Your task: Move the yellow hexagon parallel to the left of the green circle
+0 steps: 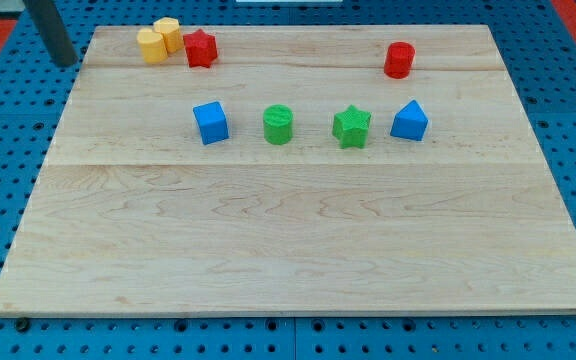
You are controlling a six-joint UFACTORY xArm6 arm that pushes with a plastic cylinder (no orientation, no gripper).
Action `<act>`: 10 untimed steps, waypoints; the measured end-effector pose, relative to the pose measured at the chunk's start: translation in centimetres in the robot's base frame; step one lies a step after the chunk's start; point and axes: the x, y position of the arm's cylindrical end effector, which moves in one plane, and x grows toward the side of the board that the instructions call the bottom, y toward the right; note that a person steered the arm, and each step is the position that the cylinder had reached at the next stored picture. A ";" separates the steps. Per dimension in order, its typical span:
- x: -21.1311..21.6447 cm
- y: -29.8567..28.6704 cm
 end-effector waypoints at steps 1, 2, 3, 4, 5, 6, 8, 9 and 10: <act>-4.0 1.8; -5.6 11.2; -4.5 17.3; -0.5 18.0; 0.8 19.0; 0.5 17.4; -3.2 15.4; -3.2 20.3; -1.9 28.0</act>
